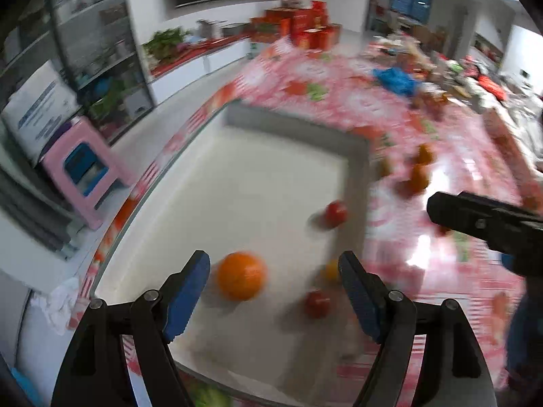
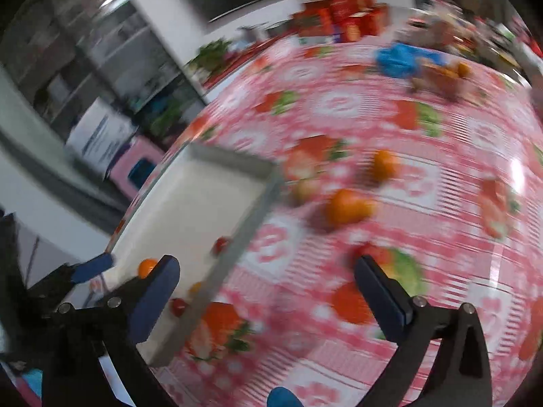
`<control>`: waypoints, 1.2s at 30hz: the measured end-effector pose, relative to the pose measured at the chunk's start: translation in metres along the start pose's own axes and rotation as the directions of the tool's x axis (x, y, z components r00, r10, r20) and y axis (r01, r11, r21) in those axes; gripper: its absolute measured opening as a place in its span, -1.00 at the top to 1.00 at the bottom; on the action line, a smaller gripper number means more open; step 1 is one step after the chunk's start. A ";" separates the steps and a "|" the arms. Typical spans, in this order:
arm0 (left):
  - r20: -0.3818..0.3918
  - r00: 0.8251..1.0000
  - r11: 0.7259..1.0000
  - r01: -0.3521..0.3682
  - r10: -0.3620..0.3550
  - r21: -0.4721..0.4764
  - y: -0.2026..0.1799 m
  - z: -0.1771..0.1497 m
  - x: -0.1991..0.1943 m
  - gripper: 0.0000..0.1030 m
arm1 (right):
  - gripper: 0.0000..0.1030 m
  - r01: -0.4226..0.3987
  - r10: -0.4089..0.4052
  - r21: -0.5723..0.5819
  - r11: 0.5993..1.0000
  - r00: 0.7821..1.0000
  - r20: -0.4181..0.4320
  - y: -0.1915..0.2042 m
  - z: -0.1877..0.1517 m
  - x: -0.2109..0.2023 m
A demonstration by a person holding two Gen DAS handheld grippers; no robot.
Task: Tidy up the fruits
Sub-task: 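Open both tools to release the orange and tomato into the tray, then move both open tools back over the remaining fruit on the tablecloth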
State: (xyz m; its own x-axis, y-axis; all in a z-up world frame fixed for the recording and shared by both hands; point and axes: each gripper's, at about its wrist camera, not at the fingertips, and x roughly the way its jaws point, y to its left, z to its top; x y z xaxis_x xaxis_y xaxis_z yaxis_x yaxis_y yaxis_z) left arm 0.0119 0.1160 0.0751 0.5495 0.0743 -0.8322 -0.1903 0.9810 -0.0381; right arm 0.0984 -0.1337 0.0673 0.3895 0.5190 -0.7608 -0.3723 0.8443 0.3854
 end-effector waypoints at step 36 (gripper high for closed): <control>0.050 0.998 0.980 0.021 -0.032 0.200 -0.189 -0.014 0.100 -1.00 | -0.99 0.475 -0.485 0.118 0.872 0.871 0.078 -0.181 -0.030 -0.010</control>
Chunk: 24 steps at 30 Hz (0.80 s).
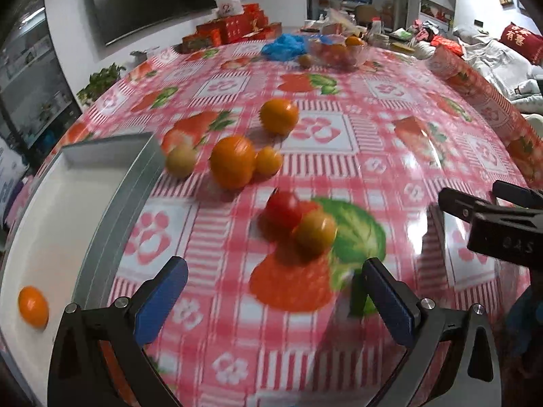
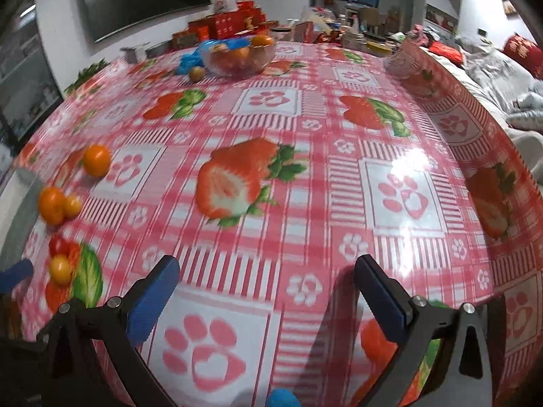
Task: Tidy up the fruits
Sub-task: 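Move both open tools back over the remaining fruit on the tablecloth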
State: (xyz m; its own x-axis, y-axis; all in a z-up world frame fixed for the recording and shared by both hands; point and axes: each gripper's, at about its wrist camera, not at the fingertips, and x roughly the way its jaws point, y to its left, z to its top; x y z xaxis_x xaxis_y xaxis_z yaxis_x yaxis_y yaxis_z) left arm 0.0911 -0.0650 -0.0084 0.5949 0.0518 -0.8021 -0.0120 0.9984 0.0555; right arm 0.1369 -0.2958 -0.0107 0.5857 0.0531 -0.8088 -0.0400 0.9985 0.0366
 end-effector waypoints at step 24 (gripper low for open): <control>-0.012 0.998 0.998 0.054 -0.054 -0.031 0.004 0.018 0.017 -1.00 | -1.00 0.042 -0.042 0.022 0.999 0.999 -0.003 0.004 0.015 0.015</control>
